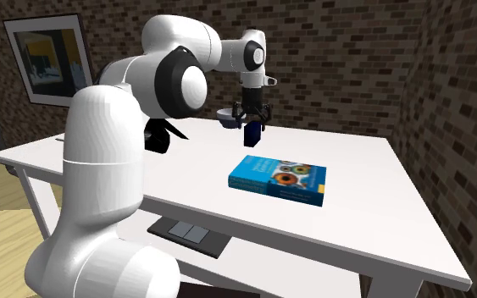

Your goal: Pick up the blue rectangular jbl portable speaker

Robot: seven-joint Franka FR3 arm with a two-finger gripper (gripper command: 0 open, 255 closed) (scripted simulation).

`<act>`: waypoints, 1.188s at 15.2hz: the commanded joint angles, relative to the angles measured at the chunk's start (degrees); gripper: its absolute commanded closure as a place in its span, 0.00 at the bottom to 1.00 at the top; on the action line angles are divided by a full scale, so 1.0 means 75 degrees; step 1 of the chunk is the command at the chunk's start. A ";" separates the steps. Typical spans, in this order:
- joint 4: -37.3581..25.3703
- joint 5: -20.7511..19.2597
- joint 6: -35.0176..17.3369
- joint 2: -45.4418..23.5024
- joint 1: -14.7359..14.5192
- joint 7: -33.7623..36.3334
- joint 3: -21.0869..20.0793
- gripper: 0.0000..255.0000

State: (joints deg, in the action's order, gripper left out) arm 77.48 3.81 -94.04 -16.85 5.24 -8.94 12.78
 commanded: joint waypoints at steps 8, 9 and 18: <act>0.0069 -0.0003 -0.0056 0.0017 -0.0003 -0.0002 0.0000 1.00; 0.0068 -0.0003 -0.0056 0.0016 -0.0003 -0.0001 0.0000 1.00; -0.1168 0.0057 0.0917 -0.0251 0.0083 -0.0014 0.0013 1.00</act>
State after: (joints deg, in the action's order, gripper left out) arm 69.89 4.18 -88.13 -18.54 5.77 -9.01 12.85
